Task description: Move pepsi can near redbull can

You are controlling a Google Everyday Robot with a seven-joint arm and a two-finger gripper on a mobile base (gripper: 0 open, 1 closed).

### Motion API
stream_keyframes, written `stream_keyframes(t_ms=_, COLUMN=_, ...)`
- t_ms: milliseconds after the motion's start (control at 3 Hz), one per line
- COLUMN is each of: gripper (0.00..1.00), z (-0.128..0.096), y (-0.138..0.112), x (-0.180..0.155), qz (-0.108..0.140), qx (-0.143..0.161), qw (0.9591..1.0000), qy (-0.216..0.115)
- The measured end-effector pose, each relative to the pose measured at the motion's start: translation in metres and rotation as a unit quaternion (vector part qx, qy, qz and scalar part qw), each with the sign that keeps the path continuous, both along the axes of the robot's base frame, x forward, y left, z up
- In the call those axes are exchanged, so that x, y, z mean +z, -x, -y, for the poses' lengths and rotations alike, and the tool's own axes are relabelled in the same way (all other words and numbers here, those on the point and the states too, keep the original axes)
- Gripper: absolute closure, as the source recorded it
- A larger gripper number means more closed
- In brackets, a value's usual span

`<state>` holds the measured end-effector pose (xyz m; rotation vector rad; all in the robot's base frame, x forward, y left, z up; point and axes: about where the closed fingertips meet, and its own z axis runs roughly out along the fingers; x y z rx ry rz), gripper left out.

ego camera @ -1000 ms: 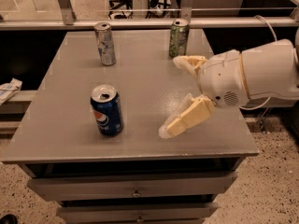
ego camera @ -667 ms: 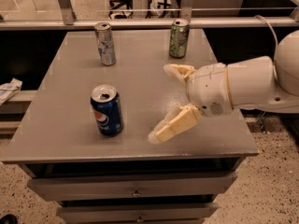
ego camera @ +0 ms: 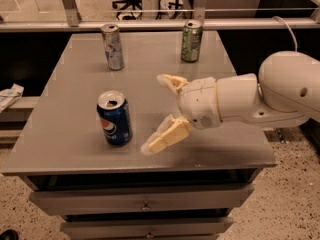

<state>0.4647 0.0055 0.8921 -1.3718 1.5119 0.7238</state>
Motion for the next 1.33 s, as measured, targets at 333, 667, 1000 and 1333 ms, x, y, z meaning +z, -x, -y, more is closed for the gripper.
stream_keyframes(t_ms=333, gripper=0.00, z=-0.024, y=-0.005, x=-0.006, qz=-0.004, qx=0.011, qw=0.9997, qy=-0.023)
stream_keyframes(t_ms=667, gripper=0.00, z=-0.058, y=-0.003, x=-0.013, qz=-0.019, qx=0.026, qw=0.9980, qy=-0.055)
stream_keyframes(t_ms=1000, gripper=0.00, z=-0.079, y=0.000, x=-0.017, qz=-0.027, qx=0.036, qw=0.9963, qy=-0.073)
stream_keyframes(t_ms=1333, gripper=0.15, z=-0.091, y=-0.007, x=-0.020, qz=-0.027, qx=0.039, qw=0.9954, qy=-0.083)
